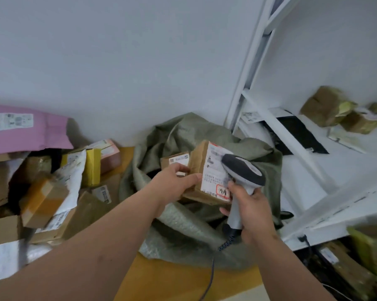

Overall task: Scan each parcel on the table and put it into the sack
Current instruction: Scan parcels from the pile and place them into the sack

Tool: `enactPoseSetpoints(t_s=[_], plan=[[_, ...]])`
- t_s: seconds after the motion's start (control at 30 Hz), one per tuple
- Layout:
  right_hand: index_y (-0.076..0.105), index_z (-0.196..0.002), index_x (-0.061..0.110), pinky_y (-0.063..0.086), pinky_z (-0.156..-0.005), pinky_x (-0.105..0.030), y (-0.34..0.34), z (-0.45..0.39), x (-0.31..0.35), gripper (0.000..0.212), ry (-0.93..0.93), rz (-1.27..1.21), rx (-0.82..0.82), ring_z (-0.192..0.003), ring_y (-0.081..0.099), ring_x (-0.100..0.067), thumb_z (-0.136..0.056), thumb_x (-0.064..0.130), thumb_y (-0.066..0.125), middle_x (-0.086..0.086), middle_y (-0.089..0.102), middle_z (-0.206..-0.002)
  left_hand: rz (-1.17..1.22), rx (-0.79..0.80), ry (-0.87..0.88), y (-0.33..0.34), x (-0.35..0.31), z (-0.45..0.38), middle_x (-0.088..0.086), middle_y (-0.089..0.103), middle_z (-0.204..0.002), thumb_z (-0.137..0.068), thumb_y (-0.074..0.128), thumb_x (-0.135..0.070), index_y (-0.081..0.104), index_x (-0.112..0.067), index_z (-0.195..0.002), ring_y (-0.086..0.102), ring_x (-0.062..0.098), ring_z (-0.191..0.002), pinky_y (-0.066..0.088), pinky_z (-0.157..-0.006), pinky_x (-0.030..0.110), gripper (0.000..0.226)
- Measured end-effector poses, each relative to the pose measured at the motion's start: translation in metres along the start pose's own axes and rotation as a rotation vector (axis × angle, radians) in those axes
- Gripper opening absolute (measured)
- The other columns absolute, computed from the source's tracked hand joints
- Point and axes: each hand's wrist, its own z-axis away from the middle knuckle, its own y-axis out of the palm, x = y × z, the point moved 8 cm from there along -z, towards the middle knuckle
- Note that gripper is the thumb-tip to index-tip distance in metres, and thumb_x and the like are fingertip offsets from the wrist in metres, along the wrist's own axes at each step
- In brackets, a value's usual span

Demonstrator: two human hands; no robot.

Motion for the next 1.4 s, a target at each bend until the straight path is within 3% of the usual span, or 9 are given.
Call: enactPoseSetpoints(t_s=[0.3,0.43,0.57,0.7,0.87,1.03,1.17,1.27,1.4], plan=[[0.065,-0.101,0.023,0.060,-0.085,-0.046,-0.021,-0.087,-0.012,0.011,0.108,0.236,0.090,-0.091,0.072,-0.018,-0.091,0.024,0.070,0.000,0.075,-0.097,-0.275,-0.014,-0.196,0.067,0.011,-0.063,-0.001,0.065,-0.101,-0.100,0.052,-0.036,0.056,-0.023,-0.130,0.066,0.019,-0.091,0.059,-0.083,0.033,0.033],[0.065,-0.114,0.020,0.058,-0.090,-0.043,-0.008,-0.106,-0.025,0.026,0.137,0.311,0.155,-0.093,0.071,-0.016,-0.089,0.024,0.072,0.000,0.075,-0.102,-0.421,-0.083,-0.165,0.067,0.018,-0.077,0.006,0.065,-0.116,-0.100,0.052,-0.025,0.059,-0.019,-0.127,0.063,0.023,-0.101,0.057,-0.089,0.040,0.029],[0.067,-0.101,0.023,0.056,-0.091,-0.038,0.009,-0.121,-0.035,0.014,0.213,0.331,0.252,-0.091,0.070,-0.014,-0.089,0.016,0.071,0.001,0.075,-0.097,-0.507,-0.158,-0.121,0.057,0.017,-0.084,0.002,0.061,-0.128,-0.100,0.049,-0.022,0.052,-0.023,-0.139,0.058,0.021,-0.110,0.053,-0.090,0.033,0.040],[0.067,-0.100,0.021,0.054,-0.085,-0.034,0.019,-0.127,-0.056,0.011,0.293,0.429,0.346,-0.085,0.066,-0.013,-0.090,0.017,0.070,0.003,0.073,-0.092,-0.579,-0.088,-0.138,0.058,0.027,-0.087,0.001,0.061,-0.131,-0.100,0.048,-0.023,0.051,-0.028,-0.142,0.059,0.020,-0.114,0.051,-0.097,0.035,0.042],[0.062,-0.088,0.026,0.056,-0.089,-0.043,0.014,-0.126,-0.065,0.011,0.244,0.518,0.256,-0.092,0.067,-0.021,-0.083,0.024,0.072,-0.003,0.072,-0.099,-0.646,-0.092,-0.117,0.051,0.034,-0.081,0.001,0.056,-0.136,-0.101,0.044,-0.021,0.056,-0.025,-0.136,0.056,0.019,-0.117,0.047,-0.095,0.026,0.038],[0.068,-0.097,0.016,0.059,-0.082,-0.051,0.006,-0.134,-0.063,0.058,0.103,0.600,0.164,-0.091,0.068,-0.025,-0.054,0.054,0.063,-0.009,0.071,-0.100,-0.688,-0.248,-0.091,0.012,0.037,-0.068,-0.003,0.047,-0.145,-0.097,0.050,-0.028,0.050,-0.029,-0.142,0.049,0.019,-0.127,0.042,-0.105,0.033,0.045],[0.065,-0.093,0.019,0.061,-0.077,-0.048,0.032,-0.096,-0.027,0.025,0.074,0.611,0.209,-0.077,0.072,-0.023,-0.075,0.036,0.066,-0.005,0.073,-0.086,-0.584,-0.350,-0.072,-0.026,0.036,-0.042,-0.006,0.057,-0.132,-0.097,0.050,-0.037,0.054,-0.035,-0.136,0.062,0.020,-0.104,0.051,-0.094,0.045,0.040],[0.067,-0.100,0.013,0.061,-0.069,-0.034,0.064,-0.061,-0.020,0.015,0.124,0.533,0.324,-0.070,0.074,-0.018,-0.087,0.019,0.064,-0.006,0.073,-0.083,-0.567,-0.452,-0.036,-0.062,0.037,-0.014,-0.004,0.054,-0.135,-0.096,0.053,-0.033,0.056,-0.035,-0.134,0.057,0.022,-0.114,0.049,-0.096,0.047,0.039],[0.067,-0.098,0.006,0.056,-0.061,-0.032,0.112,-0.011,-0.025,0.015,0.142,0.456,0.423,-0.064,0.069,-0.020,-0.086,0.014,0.063,-0.012,0.070,-0.078,-0.564,-0.549,-0.025,-0.113,0.047,0.027,-0.004,0.052,-0.139,-0.094,0.056,-0.035,0.057,-0.033,-0.133,0.051,0.023,-0.124,0.043,-0.103,0.049,0.039]])
